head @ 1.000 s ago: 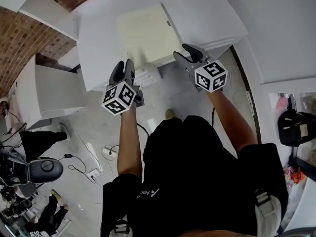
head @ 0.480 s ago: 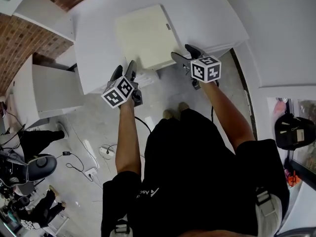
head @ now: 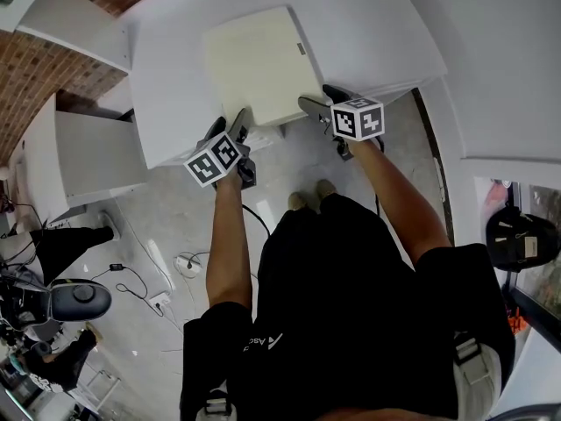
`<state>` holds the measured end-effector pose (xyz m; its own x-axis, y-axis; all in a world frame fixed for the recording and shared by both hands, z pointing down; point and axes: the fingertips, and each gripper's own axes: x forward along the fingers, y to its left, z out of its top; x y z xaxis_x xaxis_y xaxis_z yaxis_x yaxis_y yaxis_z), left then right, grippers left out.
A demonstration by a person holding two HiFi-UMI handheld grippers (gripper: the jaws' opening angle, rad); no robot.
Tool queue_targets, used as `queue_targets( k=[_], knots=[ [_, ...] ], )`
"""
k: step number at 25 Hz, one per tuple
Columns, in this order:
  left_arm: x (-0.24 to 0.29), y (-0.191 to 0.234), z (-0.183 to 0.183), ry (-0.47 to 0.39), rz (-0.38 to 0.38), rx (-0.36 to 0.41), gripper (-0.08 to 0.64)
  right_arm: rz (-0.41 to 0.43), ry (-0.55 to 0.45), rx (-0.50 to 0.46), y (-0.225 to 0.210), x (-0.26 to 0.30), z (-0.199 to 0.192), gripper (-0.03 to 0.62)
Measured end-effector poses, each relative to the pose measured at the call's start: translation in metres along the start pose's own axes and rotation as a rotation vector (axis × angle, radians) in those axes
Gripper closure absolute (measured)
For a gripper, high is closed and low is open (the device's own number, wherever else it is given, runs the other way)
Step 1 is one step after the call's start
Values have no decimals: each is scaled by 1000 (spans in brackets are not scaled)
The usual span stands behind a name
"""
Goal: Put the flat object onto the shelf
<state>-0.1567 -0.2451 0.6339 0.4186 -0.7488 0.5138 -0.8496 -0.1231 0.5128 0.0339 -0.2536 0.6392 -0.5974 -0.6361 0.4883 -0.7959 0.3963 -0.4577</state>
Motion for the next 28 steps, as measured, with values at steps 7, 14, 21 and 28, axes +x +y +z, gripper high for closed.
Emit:
queue_targets(
  k=[7,14,21,28],
  knots=[
    [5,-3,-2,3,-16,-36,255,37,-4,35,1,4,0,266],
    [4,-8,-6,-11,6,-25,255,36,-6,14,0,1,-2,272],
    [-4,-10,-16,-20,8,-42,255,46,17,-15,-1,-3,-5,272],
    [-18,-16,-31,-18,-5,-78,255,87,35,-38,-1,-7,-7,272]
  ],
)
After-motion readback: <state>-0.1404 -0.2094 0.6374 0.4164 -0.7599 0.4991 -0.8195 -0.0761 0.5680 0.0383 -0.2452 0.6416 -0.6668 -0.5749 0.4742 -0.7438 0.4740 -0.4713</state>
